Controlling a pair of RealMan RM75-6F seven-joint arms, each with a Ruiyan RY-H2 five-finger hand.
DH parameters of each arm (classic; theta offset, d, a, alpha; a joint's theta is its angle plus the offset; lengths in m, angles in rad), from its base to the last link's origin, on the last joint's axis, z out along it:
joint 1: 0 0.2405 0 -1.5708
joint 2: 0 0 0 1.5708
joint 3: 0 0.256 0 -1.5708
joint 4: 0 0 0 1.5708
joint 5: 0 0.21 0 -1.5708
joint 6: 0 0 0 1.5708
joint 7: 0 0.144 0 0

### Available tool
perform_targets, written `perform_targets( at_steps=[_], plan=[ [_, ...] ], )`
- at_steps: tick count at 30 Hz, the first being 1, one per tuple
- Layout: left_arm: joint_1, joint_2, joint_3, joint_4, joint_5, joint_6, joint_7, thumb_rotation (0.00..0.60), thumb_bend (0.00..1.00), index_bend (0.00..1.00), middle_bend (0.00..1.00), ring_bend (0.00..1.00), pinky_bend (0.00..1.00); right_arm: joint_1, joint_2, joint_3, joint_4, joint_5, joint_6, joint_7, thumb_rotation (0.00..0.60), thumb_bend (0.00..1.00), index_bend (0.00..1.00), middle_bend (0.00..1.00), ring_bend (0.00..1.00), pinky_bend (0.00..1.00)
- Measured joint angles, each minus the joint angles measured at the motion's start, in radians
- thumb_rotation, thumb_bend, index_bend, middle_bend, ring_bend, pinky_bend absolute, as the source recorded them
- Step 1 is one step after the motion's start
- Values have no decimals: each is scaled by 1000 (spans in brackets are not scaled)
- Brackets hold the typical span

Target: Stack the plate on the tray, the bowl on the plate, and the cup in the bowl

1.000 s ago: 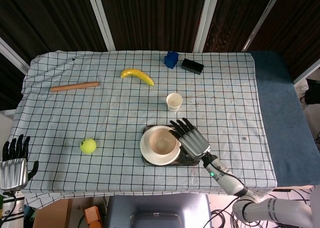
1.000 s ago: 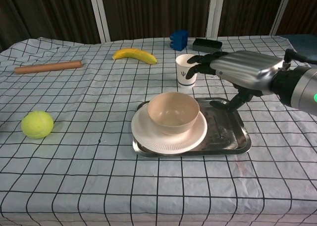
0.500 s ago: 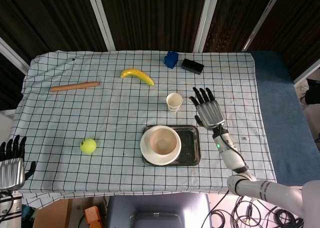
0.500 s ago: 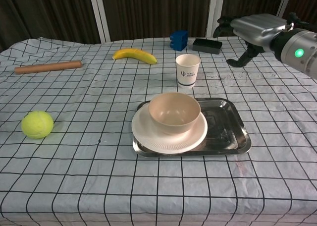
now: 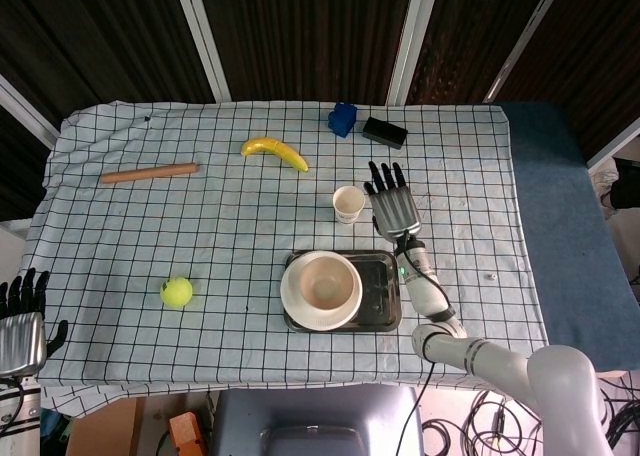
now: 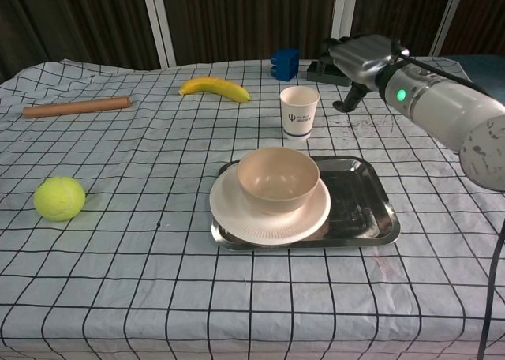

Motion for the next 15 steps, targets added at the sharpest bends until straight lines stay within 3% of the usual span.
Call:
perform_targets(
  at_steps=[9,15],
  plan=[
    [0,0,-2,8,-6,-5,-7,600,332,0,0,0,0,52,-105,-4,135,1,-46,27,600,275,412,0,0,0],
    [2,2,-2,8,-5,-2,-12,600,333,0,0,0,0,74,-155,-3,214,-1,-64,41,600,346,535,0,0,0]
  ],
)
